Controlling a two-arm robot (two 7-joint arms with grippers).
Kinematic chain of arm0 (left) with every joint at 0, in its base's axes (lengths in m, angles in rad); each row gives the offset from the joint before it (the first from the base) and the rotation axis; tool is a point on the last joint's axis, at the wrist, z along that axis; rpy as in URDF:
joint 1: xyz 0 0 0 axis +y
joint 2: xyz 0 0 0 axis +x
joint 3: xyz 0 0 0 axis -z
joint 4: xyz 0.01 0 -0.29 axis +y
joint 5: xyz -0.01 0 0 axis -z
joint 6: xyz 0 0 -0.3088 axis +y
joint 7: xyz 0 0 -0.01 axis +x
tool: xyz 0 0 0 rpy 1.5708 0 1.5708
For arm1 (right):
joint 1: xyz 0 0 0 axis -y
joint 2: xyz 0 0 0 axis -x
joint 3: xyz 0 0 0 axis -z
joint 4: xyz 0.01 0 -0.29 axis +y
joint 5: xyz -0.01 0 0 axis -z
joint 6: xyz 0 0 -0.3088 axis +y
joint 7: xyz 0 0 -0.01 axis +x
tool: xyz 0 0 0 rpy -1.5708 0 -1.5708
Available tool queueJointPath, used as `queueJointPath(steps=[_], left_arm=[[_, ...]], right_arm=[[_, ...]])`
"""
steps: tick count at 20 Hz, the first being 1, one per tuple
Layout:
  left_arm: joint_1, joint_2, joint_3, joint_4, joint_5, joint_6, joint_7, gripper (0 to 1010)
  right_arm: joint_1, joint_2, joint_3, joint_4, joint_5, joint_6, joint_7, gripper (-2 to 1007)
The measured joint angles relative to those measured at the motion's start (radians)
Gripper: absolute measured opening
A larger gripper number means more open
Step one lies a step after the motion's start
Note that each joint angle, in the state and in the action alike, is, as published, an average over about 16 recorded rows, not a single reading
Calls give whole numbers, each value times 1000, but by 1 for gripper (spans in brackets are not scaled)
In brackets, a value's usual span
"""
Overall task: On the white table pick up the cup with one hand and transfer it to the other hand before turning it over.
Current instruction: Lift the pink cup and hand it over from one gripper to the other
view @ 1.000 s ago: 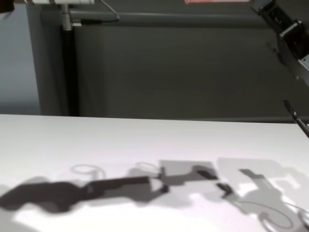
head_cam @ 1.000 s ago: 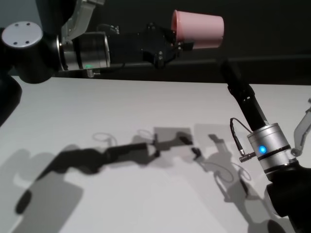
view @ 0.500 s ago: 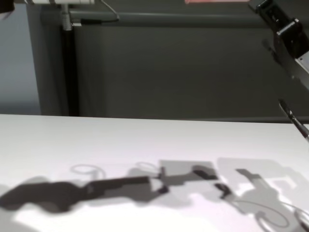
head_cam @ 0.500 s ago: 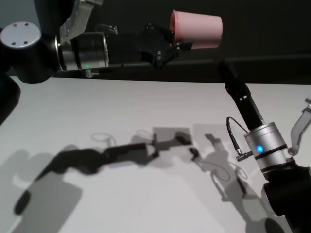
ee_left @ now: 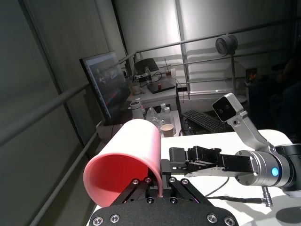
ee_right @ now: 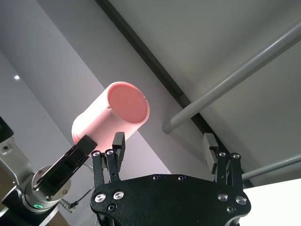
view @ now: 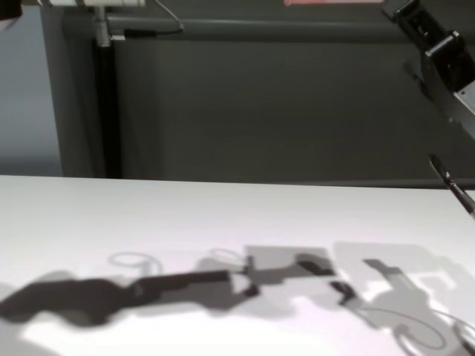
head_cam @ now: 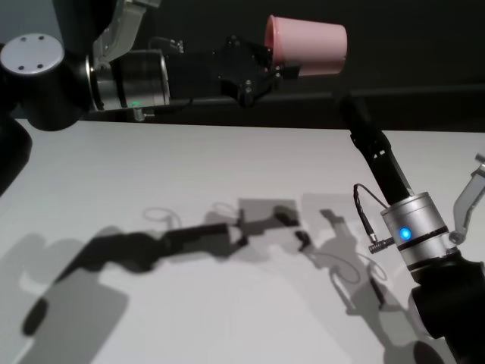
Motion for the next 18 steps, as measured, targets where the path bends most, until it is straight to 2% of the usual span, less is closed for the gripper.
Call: queueJointPath(steps=[3,7,12,18], left_arm=[[0,0,0,0,0,0,0,50],[0,0,0,0,0,0,0,50],[0,0,0,0,0,0,0,50],[0,0,0,0,0,0,0,49]], right_arm=[[-1,0,3,0,8,2,6,1000],[-4,-3,15,5,46,12,26,1000],[-9,-6,36,19,117,34,56,1000],[-9,-9,60,47,221,67,99,1000]])
